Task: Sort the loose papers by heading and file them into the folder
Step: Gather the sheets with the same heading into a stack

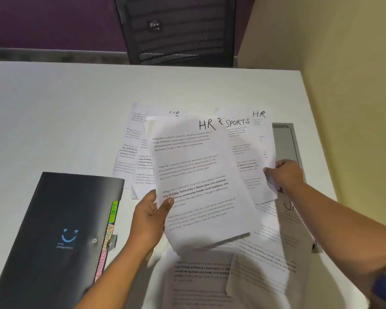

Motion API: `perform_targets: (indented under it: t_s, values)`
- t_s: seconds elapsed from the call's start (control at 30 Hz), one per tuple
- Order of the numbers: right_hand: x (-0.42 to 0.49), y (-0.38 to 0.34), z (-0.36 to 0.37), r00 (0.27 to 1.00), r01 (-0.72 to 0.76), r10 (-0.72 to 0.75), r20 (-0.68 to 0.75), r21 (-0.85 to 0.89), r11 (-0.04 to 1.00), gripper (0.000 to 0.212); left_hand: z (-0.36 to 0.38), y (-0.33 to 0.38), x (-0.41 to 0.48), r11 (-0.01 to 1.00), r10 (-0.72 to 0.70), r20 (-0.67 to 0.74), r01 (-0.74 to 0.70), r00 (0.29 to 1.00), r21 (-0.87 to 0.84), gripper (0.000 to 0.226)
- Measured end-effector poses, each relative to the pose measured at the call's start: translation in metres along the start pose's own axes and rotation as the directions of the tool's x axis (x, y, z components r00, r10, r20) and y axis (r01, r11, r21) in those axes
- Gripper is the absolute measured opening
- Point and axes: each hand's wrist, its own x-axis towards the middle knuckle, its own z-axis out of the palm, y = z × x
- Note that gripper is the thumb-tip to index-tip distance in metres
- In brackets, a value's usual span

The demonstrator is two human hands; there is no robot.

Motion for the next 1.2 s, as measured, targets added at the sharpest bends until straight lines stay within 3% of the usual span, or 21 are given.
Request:
perform_targets:
  t_s: [0.07, 0.17, 0.23, 0.3, 0.4, 0.57, 0.7, 0.8, 0.93, 1.07, 1.2]
  values:
    - [0.001, 0.001, -0.003, 0.993, 0.104, -0.103, -0.06, -0.001, 0.995, 0.022, 0.001, 0.002, 0.001, 1.0, 0.006, -0.004, -0.006, 1.0, 0.0, 0.022]
    - [-0.009, 0.001, -0.019, 0.928, 0.285, -0.335, -0.165, -0.267, 0.921, 0.024, 0.001, 0.003, 0.003, 1.0, 0.012, -0.032, -0.013, 0.999, -0.012, 0.021]
    - [-0.015, -0.003, -0.032, 0.868, 0.325, -0.434, -0.242, -0.383, 0.864, 0.025, 0.0, 0.004, 0.003, 1.0, 0.01, -0.049, -0.011, 0.999, -0.019, 0.02]
    - [-0.017, -0.007, -0.047, 0.812, 0.36, -0.491, -0.316, -0.391, 0.847, 0.026, 0.0, 0.004, 0.002, 1.0, 0.011, -0.056, -0.012, 0.998, -0.013, 0.02]
    - [-0.014, -0.01, -0.074, 0.75, 0.45, -0.516, -0.413, -0.253, 0.857, 0.028, -0.001, 0.004, 0.0, 1.0, 0.011, -0.067, -0.012, 0.998, -0.011, 0.021]
    - [-0.015, -0.004, -0.11, 0.812, 0.452, -0.231, -0.536, 0.327, 0.83, 0.034, -0.006, 0.002, -0.003, 1.0, 0.004, -0.077, -0.004, 0.997, -0.008, 0.021]
    - [-0.036, 0.01, -0.121, 0.906, 0.346, -0.055, -0.42, 0.659, 0.668, 0.01, -0.008, 0.0, -0.005, 1.0, -0.007, -0.083, 0.006, 0.997, -0.013, 0.021]
    - [-0.066, 0.02, -0.117, 0.943, 0.29, -0.049, -0.33, 0.739, 0.608, 0.022, -0.009, -0.004, -0.006, 1.0, -0.018, -0.087, 0.018, 0.996, 0.0, 0.022]
    - [-0.108, 0.028, -0.109, 0.968, 0.241, -0.059, -0.244, 0.831, 0.501, 0.021, -0.008, -0.007, -0.004, 0.999, -0.025, -0.078, 0.027, 0.997, 0.02, 0.023]
    - [-0.127, 0.042, -0.089, 0.993, 0.117, -0.064, -0.097, 0.804, 0.583, 0.012, -0.005, -0.007, -0.001, 0.999, -0.029, -0.039, 0.03, 0.999, 0.024, 0.022]
    - [-0.138, 0.054, -0.061, 0.988, 0.105, -0.157, 0.01, 0.702, 0.704, 0.013, 0.005, -0.008, 0.0, 0.999, -0.035, 0.014, 0.034, 0.999, 0.04, 0.022]
